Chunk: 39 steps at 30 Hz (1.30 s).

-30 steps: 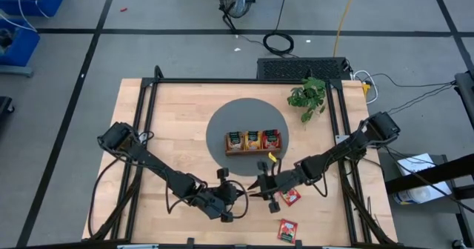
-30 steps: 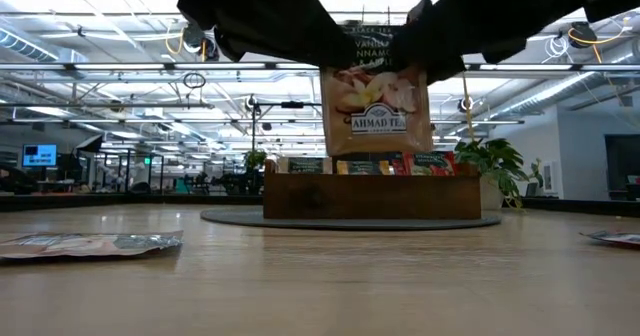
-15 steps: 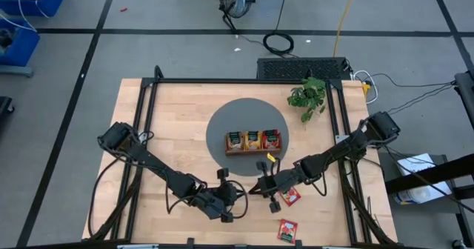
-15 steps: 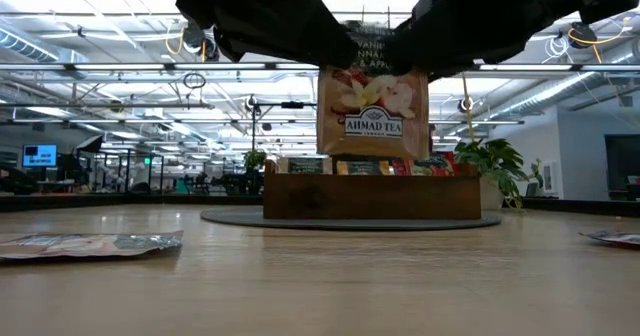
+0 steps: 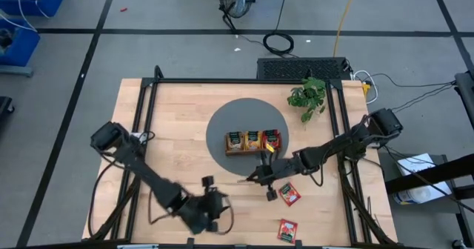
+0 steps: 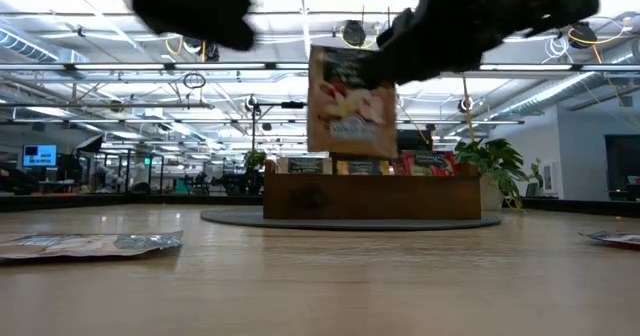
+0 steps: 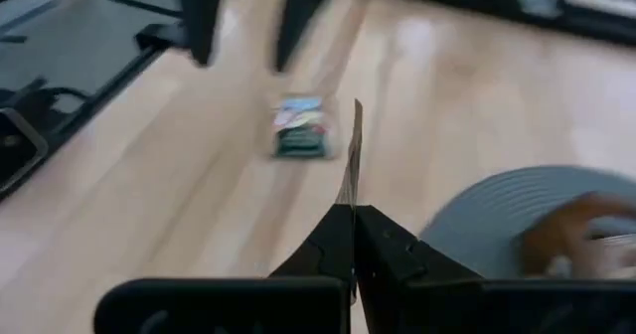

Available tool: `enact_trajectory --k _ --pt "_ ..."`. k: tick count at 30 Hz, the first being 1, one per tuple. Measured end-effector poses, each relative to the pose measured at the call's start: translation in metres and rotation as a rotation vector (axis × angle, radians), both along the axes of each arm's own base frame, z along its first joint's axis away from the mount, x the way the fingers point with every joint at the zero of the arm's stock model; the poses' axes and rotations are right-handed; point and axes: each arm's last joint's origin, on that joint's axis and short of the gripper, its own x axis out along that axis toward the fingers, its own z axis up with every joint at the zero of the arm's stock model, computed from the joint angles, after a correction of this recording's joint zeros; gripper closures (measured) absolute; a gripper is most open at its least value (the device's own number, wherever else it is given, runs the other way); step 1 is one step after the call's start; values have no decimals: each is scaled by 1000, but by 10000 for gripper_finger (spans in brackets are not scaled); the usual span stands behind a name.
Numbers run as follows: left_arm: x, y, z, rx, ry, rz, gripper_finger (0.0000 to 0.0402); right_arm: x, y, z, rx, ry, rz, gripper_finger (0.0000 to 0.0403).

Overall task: Pick & Place Tea
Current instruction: Put the top brown tea bag into the left slot of the wooden organizer

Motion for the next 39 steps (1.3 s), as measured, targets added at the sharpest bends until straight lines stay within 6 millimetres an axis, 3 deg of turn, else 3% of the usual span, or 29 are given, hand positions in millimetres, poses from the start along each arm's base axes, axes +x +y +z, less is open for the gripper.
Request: enact_trajectory --k 5,13,18,23,30,35,39 --pt "-26 -24 -20 48 -18 48 255 4 -32 18 -50 -68 -60 403" --pt "-38 -40 -55 47 -51 6 391 13 -92 23 -32 -86 -125 403" --pt "-34 -37 -54 61 -50 0 374 14 -117 23 -61 -96 -146 403" --pt "-34 -37 -54 104 -43 -33 371 16 -130 18 -37 -79 -131 403" --pt "-31 -33 -55 115 -31 -37 390 25 -131 -7 -57 -37 -129 403" --pt "-30 -32 -55 116 -19 -51 396 29 -132 -11 -70 -48 -128 403" --pt "-30 -33 -55 128 -17 -60 377 28 -132 -11 -47 -42 -139 403"
